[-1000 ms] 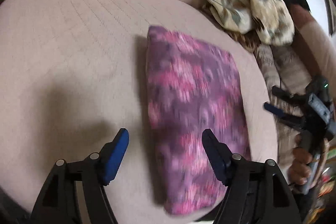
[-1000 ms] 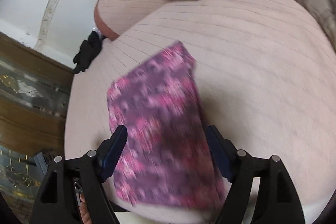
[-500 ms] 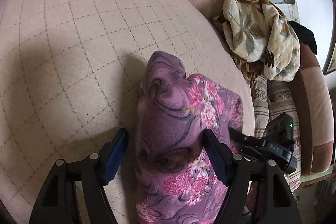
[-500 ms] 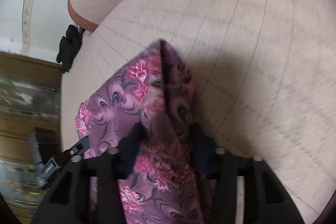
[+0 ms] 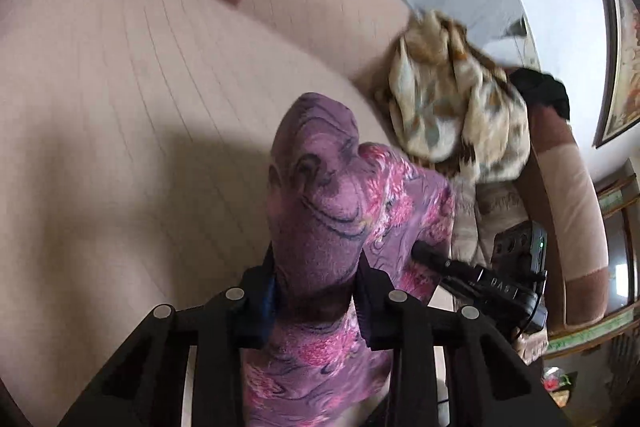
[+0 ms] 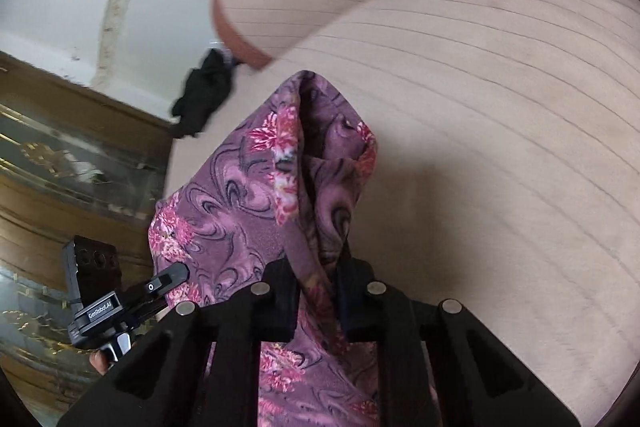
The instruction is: Fold small clothes
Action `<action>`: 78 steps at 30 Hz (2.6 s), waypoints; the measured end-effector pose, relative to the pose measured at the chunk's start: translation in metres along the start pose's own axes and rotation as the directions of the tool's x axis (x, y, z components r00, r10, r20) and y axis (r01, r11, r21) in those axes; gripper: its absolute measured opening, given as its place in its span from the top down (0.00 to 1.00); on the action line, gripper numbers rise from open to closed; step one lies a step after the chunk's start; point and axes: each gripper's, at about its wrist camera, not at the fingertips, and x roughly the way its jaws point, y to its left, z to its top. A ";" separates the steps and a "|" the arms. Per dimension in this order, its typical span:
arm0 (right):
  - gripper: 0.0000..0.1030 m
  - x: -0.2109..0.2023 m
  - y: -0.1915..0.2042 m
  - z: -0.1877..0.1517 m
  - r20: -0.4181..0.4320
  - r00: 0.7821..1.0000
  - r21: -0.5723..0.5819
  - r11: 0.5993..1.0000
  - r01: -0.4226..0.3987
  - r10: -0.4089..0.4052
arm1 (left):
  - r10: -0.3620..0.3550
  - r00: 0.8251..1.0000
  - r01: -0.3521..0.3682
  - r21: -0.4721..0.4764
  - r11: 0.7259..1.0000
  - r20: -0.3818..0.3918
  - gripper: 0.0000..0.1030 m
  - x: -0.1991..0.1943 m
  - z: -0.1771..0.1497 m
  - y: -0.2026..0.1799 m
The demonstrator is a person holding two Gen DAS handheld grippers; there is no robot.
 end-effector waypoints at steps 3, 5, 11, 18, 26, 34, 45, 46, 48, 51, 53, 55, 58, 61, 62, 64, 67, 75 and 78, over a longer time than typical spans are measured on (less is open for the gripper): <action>0.86 0.027 0.031 0.021 -0.008 1.000 -0.036 0.999 0.007 -0.007 | 0.055 0.998 -0.055 0.032 0.998 0.012 0.68 -0.001 0.048 0.008; 0.86 0.053 0.040 0.041 -0.024 0.999 -0.051 0.998 0.021 -0.022 | 0.079 0.997 -0.079 0.030 0.996 -0.003 0.68 0.012 0.071 0.021; 0.84 0.133 0.029 0.078 -0.085 0.989 -0.080 0.990 0.116 -0.123 | 0.224 0.970 -0.230 -0.061 0.971 -0.089 0.58 0.085 0.104 0.094; 0.44 0.122 0.012 0.055 -0.072 0.992 -0.053 0.994 0.100 -0.103 | 0.220 0.976 -0.220 -0.082 0.972 -0.010 0.31 0.043 0.064 0.110; 0.53 0.054 0.001 -0.089 -0.090 0.991 -0.067 0.993 0.094 -0.100 | 0.306 0.952 -0.306 -0.010 0.952 -0.025 0.31 0.010 -0.042 0.087; 0.71 0.056 -0.017 -0.116 -0.085 0.994 -0.026 0.997 0.068 -0.070 | 0.305 0.952 -0.305 -0.060 0.951 -0.006 0.59 0.014 -0.084 0.100; 0.94 0.033 -0.009 -0.114 0.006 0.989 -0.081 0.985 0.150 -0.150 | 0.376 0.925 -0.376 -0.016 0.927 0.050 0.91 0.010 -0.107 0.091; 0.94 0.043 -0.011 -0.116 -0.014 0.982 -0.092 0.979 0.184 -0.186 | 0.369 0.928 -0.368 -0.017 0.929 0.060 0.91 0.006 -0.105 0.088; 0.94 0.049 -0.011 -0.118 -0.014 0.974 -0.118 0.968 0.223 -0.226 | 0.373 0.923 -0.374 -0.005 0.927 0.091 0.90 -0.001 -0.104 0.084; 0.92 0.051 -0.006 -0.119 -0.021 0.969 -0.172 0.956 0.237 -0.244 | 0.382 0.923 -0.381 -0.034 0.924 0.042 0.81 0.000 -0.103 0.097; 0.92 0.053 -0.012 -0.120 -0.025 0.973 -0.154 0.962 0.224 -0.231 | 0.359 0.933 -0.357 -0.051 0.933 0.039 0.74 -0.005 -0.101 0.096; 0.68 0.041 -0.014 -0.116 -0.028 0.983 -0.116 0.977 0.179 -0.184 | 0.327 0.943 -0.323 -0.064 0.944 0.057 0.52 -0.013 -0.101 0.099; 0.33 0.018 -0.024 -0.113 0.040 0.988 -0.039 0.987 0.153 -0.152 | 0.321 0.941 -0.311 -0.106 0.945 0.103 0.33 -0.022 -0.098 0.101; 0.34 0.023 -0.035 -0.113 -0.008 0.996 0.003 0.996 0.092 -0.092 | 0.281 0.955 -0.268 -0.133 0.954 0.090 0.33 -0.021 -0.096 0.107; 0.35 0.026 -0.038 -0.113 -0.022 0.996 0.011 0.996 0.087 -0.087 | 0.278 0.958 -0.268 -0.125 0.955 0.067 0.33 -0.015 -0.096 0.107; 0.36 0.036 -0.037 -0.115 -0.044 0.996 0.005 0.997 0.081 -0.081 | 0.286 0.958 -0.280 -0.117 0.953 0.033 0.33 -0.005 -0.097 0.109; 0.65 0.044 -0.026 -0.116 -0.045 0.990 -0.038 0.991 0.129 -0.131 | 0.296 0.955 -0.292 -0.117 0.949 0.023 0.34 0.000 -0.099 0.111; 0.86 0.063 0.004 -0.127 0.006 0.953 -0.198 0.933 0.299 -0.304 | 0.360 0.930 -0.362 0.016 0.932 0.066 0.89 0.012 -0.102 0.089; 0.91 0.042 0.003 -0.121 0.029 0.965 -0.157 0.952 0.261 -0.260 | 0.284 0.952 -0.285 -0.010 0.959 0.112 0.91 -0.017 -0.103 0.085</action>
